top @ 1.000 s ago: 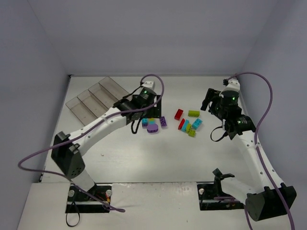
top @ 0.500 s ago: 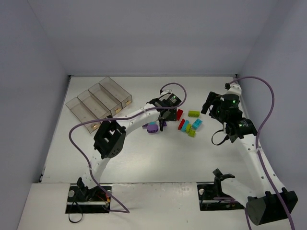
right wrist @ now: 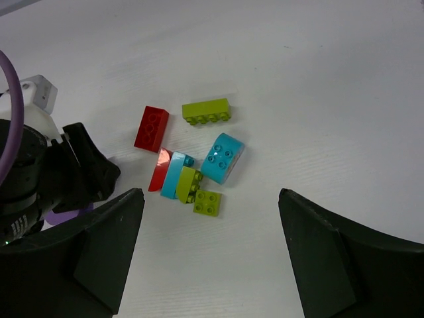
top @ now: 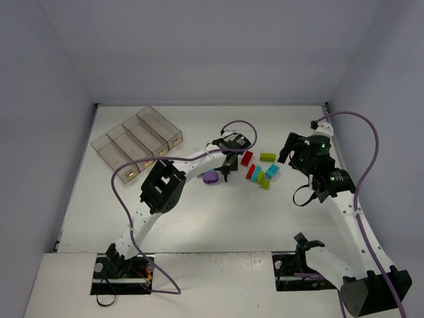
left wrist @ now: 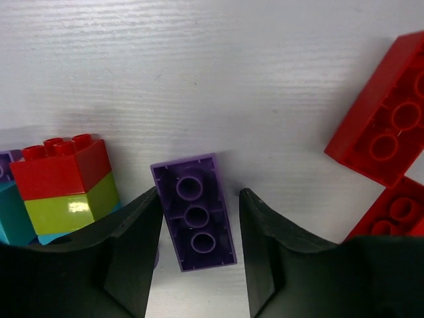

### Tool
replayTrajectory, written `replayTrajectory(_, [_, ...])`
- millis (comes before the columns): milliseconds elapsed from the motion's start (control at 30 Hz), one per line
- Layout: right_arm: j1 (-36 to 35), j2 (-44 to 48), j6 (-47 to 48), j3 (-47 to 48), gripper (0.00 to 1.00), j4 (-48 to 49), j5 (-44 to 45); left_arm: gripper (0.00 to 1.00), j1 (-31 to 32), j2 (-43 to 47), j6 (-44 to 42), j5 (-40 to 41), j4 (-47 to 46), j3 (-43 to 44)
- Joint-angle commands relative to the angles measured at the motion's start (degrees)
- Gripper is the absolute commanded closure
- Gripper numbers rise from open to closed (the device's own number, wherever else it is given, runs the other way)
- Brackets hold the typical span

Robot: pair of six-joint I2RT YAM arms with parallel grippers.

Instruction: Sort the legos into containers by color

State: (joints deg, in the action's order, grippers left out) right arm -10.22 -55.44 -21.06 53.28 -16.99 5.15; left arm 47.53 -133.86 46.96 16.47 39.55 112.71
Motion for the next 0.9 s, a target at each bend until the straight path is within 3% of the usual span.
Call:
replayTrajectory(0, [-0.15, 1.12, -0.65, -0.1, 0.21, 1.88, 0.13, 0.66, -2.08, 2.47, 0.94, 1.02, 0.88, 3.05])
replayTrajectory(133, [-0.15, 1.39, -0.47, -0.19, 0.21, 1.88, 0.21, 0.86, -2.35, 6.23, -0.64, 1.81, 0.44, 3.75])
replayTrajectory(200, [-0.15, 1.39, -0.21, 0.07, 0.21, 1.88, 0.13, 0.89, -2.96, 10.0, -2.31, 3.04, 0.7, 4.88])
replayTrajectory(333, [-0.15, 0.69, 0.49, 0.78, 0.21, 1.88, -0.58, 0.89, -7.88, 16.61, -3.71, 3.92, 0.97, 5.51])
replayTrajectory(500, [-0.24, -0.19, 0.93, 1.48, 0.21, 1.96, -1.1, 0.89, -19.19, 20.05, -6.0, 2.36, 0.09, 5.51])
replayTrajectory(733, [-0.24, -2.56, 1.63, 2.18, 0.21, 1.96, -1.45, 0.89, -28.44, 14.96, -10.56, -1.79, -4.83, 7.44])
replayTrajectory(867, [-0.24, -2.65, 1.72, 2.36, 0.21, 1.96, -1.72, 0.88, -31.61, 7.94, -12.07, -2.93, -3.44, 13.58])
